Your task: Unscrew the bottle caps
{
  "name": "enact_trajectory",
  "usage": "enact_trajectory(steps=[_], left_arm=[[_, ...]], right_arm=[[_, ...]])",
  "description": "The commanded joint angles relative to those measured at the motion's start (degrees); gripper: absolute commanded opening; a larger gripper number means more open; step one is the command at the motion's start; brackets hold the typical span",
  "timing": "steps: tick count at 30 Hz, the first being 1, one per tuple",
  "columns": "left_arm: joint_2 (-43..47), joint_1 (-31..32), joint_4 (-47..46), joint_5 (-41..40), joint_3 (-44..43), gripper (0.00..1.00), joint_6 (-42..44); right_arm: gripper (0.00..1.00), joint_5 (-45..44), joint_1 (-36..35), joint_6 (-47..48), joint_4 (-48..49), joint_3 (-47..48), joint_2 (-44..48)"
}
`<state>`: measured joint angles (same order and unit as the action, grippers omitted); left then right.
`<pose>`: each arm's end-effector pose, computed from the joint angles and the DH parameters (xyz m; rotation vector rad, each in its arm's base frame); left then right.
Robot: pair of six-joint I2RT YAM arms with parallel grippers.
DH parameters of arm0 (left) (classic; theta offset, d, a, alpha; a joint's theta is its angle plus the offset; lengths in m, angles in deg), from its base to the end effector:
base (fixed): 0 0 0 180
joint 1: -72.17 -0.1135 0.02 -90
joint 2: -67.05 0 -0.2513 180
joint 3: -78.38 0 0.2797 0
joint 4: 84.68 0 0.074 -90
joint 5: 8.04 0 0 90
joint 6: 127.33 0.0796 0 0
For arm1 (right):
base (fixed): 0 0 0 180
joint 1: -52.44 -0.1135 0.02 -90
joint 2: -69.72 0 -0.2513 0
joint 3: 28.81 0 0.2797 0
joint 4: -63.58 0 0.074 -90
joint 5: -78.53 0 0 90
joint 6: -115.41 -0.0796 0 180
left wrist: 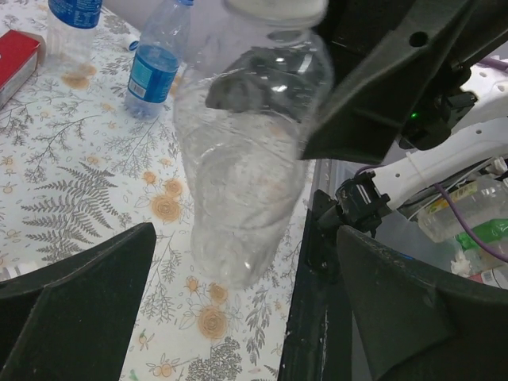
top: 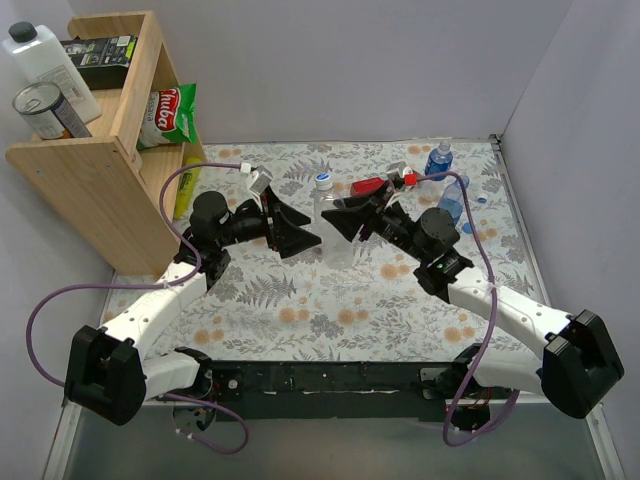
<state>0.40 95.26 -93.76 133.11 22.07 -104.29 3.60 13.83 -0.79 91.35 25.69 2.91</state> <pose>0.2696 -0.1823 0.2913 0.1079 1.9583 -1.8301 0.2525 0.2282 0.3251 -0.3872 1.3445 1.1247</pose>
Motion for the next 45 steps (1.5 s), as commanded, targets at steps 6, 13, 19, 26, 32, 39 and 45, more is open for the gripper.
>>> enact_trajectory(steps=[6,13,19,26,32,39,45], left_arm=[[-1.11,2.04,1.26,-0.53,-0.64,0.98,2.01],[-1.11,2.57,-3.30,3.07,0.59,0.97,-0.01],[-1.37,2.92,-4.81,3.43,1.12,0.59,-0.98],[-1.28,3.01,0.19,-0.70,0.59,0.38,2.18],[-2.08,5.29,7.23,-7.54,-1.86,0.35,7.27],[-2.61,8.81,17.06,-17.03,-4.76,0.34,13.95],[-1.90,10.57,19.01,-20.04,-5.12,0.34,16.33]], right_arm=[[0.26,-3.02,-6.82,-6.85,22.76,-0.45,-1.22],[0.26,-4.08,-9.20,-9.22,27.33,-1.24,-4.29],[0.25,-5.05,-9.82,-9.58,27.69,-1.59,-4.74],[0.65,-10.40,-9.82,-3.87,14.71,-1.42,0.79],[0.73,-21.30,-9.73,4.56,-12.36,8.50,6.95],[0.71,-24.73,-9.73,7.74,-34.07,23.79,3.45],[0.68,-27.72,-9.73,7.04,-47.88,33.99,-2.70]])
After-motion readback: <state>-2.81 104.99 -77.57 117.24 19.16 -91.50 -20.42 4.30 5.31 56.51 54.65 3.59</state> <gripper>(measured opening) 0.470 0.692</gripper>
